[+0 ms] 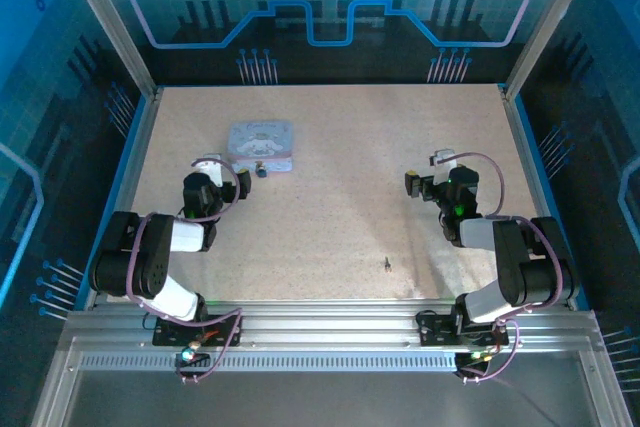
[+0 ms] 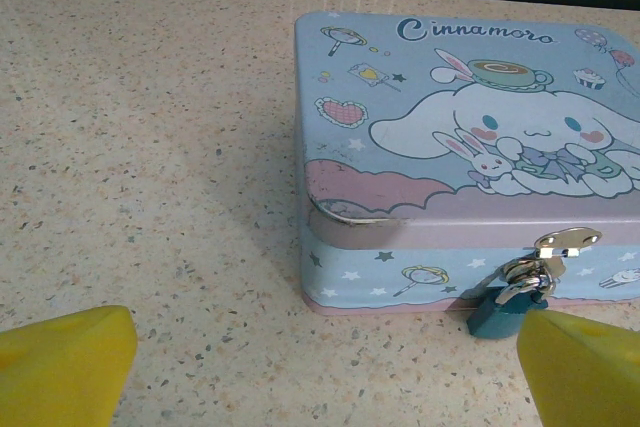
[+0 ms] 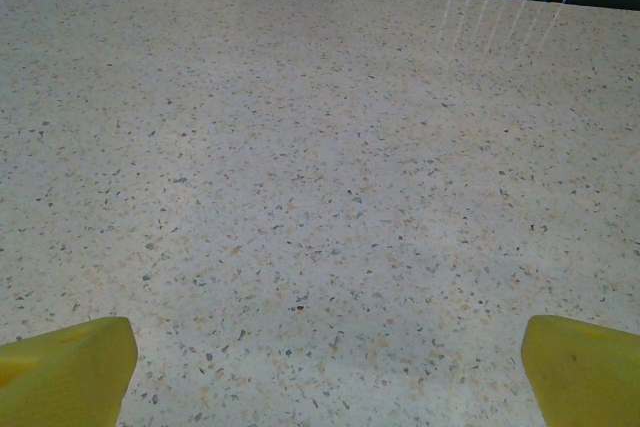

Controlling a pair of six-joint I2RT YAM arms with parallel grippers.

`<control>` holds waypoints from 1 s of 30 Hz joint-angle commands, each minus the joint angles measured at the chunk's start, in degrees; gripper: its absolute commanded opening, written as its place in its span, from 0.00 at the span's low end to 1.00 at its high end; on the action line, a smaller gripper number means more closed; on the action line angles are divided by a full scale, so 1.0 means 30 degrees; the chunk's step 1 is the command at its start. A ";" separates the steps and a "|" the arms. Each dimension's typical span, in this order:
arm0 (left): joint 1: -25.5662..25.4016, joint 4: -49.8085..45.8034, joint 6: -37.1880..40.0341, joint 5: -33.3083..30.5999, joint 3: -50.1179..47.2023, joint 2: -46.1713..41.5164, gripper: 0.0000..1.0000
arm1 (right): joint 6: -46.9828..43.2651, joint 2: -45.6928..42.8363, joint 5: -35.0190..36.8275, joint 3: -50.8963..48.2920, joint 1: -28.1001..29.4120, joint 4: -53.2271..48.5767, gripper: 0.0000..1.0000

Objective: Unlock a padlock with a key

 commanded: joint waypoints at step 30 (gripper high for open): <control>-0.0092 -0.2827 0.0471 0.0415 0.0474 -0.3520 0.99 | 0.0439 -0.2420 0.0396 0.1265 -0.0166 -0.3718 1.00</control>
